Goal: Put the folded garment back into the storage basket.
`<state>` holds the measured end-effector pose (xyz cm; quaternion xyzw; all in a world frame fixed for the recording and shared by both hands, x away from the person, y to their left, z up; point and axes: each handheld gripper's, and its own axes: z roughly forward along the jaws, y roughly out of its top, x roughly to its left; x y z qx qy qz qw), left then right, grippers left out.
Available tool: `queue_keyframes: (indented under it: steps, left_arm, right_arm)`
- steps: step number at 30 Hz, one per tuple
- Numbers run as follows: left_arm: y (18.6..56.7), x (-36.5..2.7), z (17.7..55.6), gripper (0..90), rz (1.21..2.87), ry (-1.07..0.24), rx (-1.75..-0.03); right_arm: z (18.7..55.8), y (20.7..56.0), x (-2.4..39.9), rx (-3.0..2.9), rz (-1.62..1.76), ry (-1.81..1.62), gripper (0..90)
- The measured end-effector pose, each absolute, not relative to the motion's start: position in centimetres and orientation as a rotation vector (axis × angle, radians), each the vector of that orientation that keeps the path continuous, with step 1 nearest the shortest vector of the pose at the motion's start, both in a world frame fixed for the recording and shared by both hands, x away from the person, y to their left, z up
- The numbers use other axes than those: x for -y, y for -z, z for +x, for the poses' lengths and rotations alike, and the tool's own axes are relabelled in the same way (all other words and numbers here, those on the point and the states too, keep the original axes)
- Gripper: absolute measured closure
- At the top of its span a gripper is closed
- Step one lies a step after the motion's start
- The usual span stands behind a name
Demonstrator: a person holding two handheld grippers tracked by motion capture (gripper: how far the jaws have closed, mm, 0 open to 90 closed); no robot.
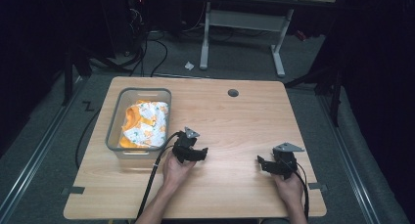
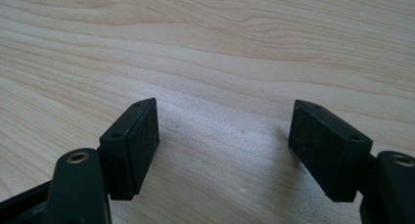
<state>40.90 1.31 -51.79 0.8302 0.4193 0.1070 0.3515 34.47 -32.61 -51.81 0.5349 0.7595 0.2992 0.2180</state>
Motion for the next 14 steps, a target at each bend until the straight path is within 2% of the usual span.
queue_keyframes:
  steps: [3, 14]
  left_arm:
    - [52.54, -1.11, 40.17, 30.3, 2.133, -0.385, -1.039]
    - [52.61, -1.08, 40.09, 27.9, 2.124, -0.389, -1.048]
  right_arm:
    - [34.47, 51.81, 32.61, -2.102, 1.482, -0.828, 27.3]
    - [34.47, 51.82, 32.61, -2.103, 1.479, -0.829, 27.3]
